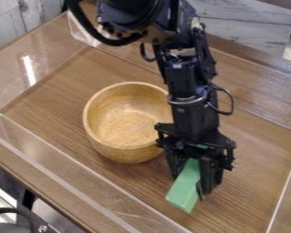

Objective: Remove the green block from inside the brown bowl and put it on the table

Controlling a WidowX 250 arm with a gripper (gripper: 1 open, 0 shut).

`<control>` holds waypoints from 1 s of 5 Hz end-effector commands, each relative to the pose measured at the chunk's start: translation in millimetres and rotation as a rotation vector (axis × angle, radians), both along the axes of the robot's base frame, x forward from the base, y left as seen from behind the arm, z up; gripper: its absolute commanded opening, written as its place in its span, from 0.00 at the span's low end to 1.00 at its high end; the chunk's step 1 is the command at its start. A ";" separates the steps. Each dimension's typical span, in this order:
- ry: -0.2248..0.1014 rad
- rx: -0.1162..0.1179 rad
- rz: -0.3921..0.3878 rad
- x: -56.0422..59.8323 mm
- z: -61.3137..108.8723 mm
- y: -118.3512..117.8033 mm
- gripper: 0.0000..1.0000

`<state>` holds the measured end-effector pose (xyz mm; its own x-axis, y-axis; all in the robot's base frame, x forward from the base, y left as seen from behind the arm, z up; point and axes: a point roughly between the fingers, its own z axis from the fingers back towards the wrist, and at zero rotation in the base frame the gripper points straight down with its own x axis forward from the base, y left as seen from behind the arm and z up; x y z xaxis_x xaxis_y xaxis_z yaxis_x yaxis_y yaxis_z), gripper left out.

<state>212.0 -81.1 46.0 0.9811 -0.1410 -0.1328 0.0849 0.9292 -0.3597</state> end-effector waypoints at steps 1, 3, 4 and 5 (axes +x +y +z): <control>-0.043 -0.014 0.006 12.3 10.0 0.5 0.00; -0.030 -0.021 0.005 12.3 9.8 0.6 0.00; -0.025 -0.025 0.003 12.5 9.4 0.5 0.00; -0.019 -0.028 0.002 12.5 9.2 0.5 0.00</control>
<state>213.4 -81.3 46.0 0.9769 -0.1445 -0.1575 0.0754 0.9224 -0.3788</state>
